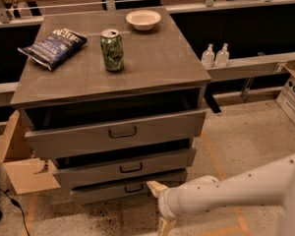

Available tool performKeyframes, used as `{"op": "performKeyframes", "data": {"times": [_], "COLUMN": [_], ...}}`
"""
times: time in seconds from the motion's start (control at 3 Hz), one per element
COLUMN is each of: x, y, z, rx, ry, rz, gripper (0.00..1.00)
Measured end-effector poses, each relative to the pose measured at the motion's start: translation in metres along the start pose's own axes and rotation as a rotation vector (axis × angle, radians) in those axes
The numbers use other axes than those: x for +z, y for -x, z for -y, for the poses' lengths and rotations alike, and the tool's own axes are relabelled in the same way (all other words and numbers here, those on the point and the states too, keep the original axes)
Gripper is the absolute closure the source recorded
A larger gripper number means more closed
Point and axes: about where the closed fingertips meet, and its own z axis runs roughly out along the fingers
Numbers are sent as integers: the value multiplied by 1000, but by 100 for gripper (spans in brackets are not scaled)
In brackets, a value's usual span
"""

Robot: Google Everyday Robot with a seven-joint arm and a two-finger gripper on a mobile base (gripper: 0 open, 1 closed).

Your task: Open bottom drawer

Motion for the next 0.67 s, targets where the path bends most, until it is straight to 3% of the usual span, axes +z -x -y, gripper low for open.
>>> {"op": "performKeyframes", "data": {"times": [0.33, 0.67], "x": [25, 30], "y": [-24, -34], "z": [-4, 14], "rx": [30, 21], "ry": [-8, -42], "rz": [-45, -78], "gripper": [0, 0]}}
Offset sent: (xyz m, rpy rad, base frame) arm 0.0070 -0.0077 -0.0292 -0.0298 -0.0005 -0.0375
